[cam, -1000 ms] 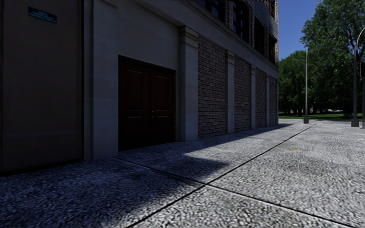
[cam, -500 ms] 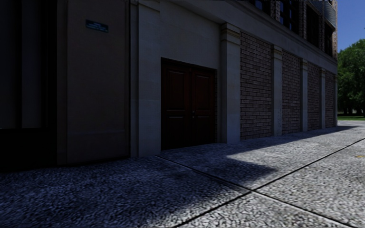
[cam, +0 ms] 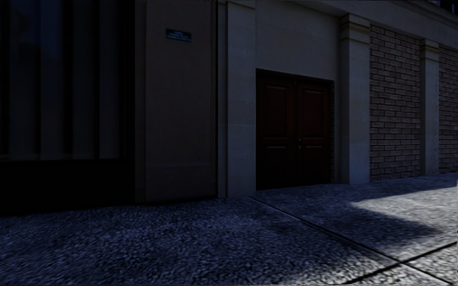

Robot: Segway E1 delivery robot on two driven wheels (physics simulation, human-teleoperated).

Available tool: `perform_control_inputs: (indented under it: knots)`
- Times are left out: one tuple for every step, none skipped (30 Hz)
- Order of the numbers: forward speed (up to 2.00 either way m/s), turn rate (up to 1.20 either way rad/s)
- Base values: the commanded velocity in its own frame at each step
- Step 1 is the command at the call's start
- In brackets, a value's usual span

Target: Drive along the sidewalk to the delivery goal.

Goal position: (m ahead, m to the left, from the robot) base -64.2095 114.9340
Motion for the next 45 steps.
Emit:
perform_control_inputs:
  knots:
    - [0.23,0.59]
    - [0.23,0.59]
    - [0.22,0.59]
    - [0.22,0.59]
    - [0.22,0.59]
    - [0.22,0.59]
    - [0.22,0.59]
    - [0.22,0.59]
    - [0.22,0.59]
    - [0.23,0.59]
    - [0.24,0.59]
    - [0.25,0.59]
    - [0.25,0.59]
    - [0.25,0.59]
    - [0.26,0.59]
    - [0.26,0.59]
    - [0.26,0.59]
    - [0.29,0.59]
    - [0.3,0.59]
    - [0.3,0.59]
    - [0.3,0.59]
    - [0.3,0.59]
    - [0.3,0.59]
    - [0.3,0.59]
    - [0.3,0.59]
    - [0.3,0.59]
    - [0.3,0.59]
    - [0.3,0.59]
    - [0.3,0.59]
    - [0.34,0.59]
    - [0.38,0.59]
    - [0.39,0.59]
    - [0.41,0.59]
    - [0.41,0.59]
    - [0.41,0.59]
    - [0.41,0.59]
    - [0.41,0.59]
    - [0.41,0.59]
    - [0.41,0.59]
    - [0.41,0.59]
    - [0.41,0.59]
    - [0.41,0.59]
    - [0.41,0.59]
    - [0.41,0.59]
    - [0.41,0.59]
